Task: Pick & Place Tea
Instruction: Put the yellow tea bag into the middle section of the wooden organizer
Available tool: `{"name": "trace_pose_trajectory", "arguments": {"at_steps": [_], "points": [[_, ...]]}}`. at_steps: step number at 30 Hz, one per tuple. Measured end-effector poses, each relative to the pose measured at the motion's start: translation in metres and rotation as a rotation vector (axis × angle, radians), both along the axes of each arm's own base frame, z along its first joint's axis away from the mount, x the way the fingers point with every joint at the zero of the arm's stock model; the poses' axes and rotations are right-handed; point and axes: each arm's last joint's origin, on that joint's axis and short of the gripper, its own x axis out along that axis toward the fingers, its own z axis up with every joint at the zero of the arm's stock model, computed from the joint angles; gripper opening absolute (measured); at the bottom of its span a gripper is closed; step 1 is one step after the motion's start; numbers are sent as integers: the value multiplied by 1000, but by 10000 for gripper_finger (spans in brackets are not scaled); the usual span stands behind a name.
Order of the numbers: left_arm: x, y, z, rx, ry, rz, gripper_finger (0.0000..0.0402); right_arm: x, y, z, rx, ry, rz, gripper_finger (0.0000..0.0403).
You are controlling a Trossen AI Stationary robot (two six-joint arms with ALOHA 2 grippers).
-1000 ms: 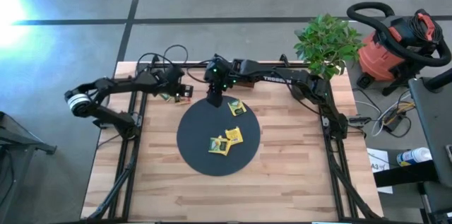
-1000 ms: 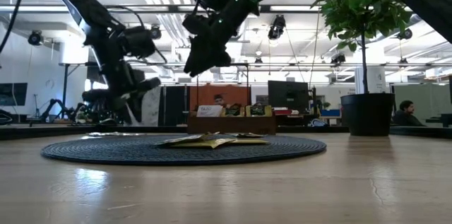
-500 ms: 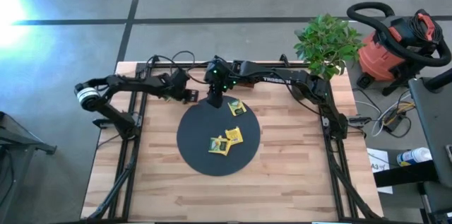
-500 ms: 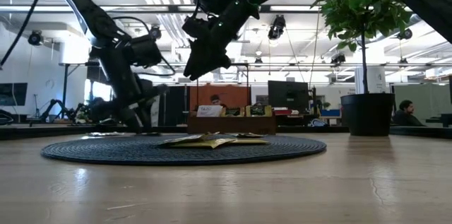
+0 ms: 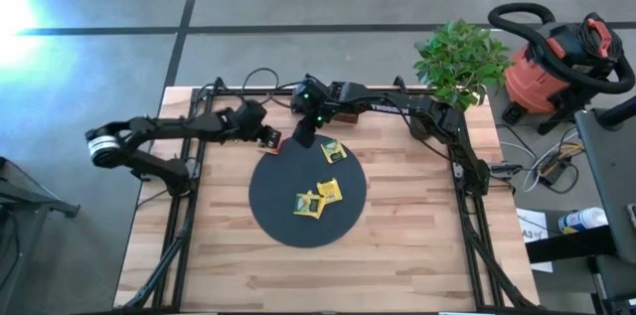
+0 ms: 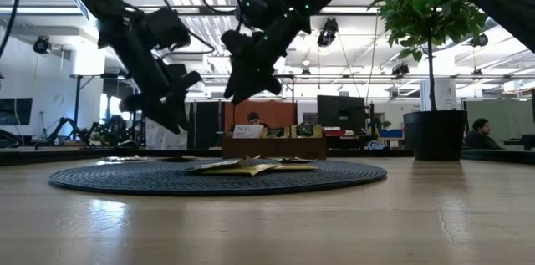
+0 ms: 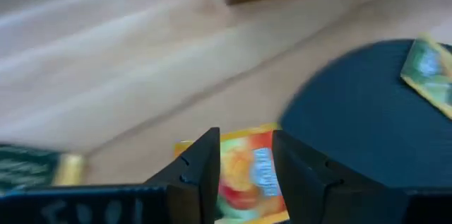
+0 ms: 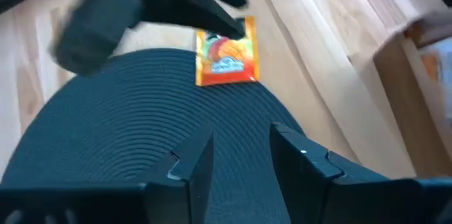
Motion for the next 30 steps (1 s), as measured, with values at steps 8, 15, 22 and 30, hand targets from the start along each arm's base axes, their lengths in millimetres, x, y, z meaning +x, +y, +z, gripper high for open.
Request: {"name": "trace_pose_trajectory", "arguments": {"at_steps": [8,15,22,30], "points": [[-5,5,-26,-36,112,135,125,-1,2,-6,6,12,5,127],[12,9,-54,-137,113,110,125,0,1,-4,-2,-3,8,130],[29,-2,-40,-158,-14,-67,125,0,1,-5,4,3,3,125],[35,-5,-22,-166,-172,-218,125,-2,-3,-5,19,9,-21,125]]}}
